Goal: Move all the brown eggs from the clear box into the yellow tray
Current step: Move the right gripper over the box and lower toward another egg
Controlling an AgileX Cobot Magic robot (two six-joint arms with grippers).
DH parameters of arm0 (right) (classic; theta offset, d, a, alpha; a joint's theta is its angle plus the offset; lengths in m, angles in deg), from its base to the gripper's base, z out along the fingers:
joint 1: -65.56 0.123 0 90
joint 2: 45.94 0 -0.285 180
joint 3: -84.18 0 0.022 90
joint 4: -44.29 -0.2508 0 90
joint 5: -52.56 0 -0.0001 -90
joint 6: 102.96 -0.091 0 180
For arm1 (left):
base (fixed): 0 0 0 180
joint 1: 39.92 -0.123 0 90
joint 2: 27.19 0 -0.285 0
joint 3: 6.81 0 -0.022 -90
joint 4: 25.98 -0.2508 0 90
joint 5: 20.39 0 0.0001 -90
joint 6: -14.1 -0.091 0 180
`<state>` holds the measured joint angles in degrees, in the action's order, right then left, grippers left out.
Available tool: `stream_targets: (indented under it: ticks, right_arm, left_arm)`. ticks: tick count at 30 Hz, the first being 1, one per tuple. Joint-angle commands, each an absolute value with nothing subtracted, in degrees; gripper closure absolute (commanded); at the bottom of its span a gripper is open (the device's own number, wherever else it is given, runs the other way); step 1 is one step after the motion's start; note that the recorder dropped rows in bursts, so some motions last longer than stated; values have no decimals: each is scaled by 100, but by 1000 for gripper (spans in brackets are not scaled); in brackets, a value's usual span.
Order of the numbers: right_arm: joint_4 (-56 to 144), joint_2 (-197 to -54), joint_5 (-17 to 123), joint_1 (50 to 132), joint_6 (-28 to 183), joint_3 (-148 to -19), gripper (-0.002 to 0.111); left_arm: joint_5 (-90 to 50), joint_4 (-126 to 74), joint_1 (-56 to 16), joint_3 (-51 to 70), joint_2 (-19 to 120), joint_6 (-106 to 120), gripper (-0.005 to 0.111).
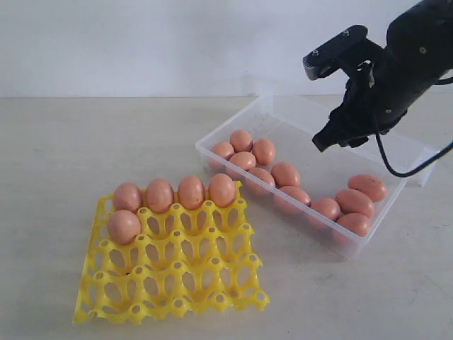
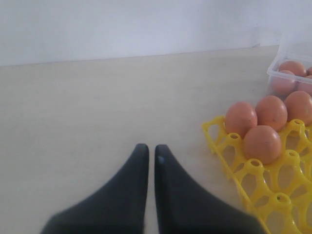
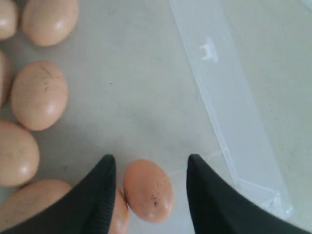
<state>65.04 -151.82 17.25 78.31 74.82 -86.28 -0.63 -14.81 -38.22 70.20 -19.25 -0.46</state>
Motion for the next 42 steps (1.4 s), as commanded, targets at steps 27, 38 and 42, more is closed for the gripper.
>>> stream_targets:
  ticks: [27, 38, 42]
  right_arm:
    - [6018, -16790, 265, 7625, 8250, -9933, 49]
    - [5917, -17037, 215, 7324, 8147, -9925, 49]
    - [5543, -17037, 304, 7255, 8169, -9925, 49]
  left_arm:
    - [-86, -1489, -3798, 7041, -1940, -54, 103]
    - [-97, -1489, -3798, 7041, -1940, -54, 103]
    - [-97, -1489, -3798, 7041, -1940, -54, 103]
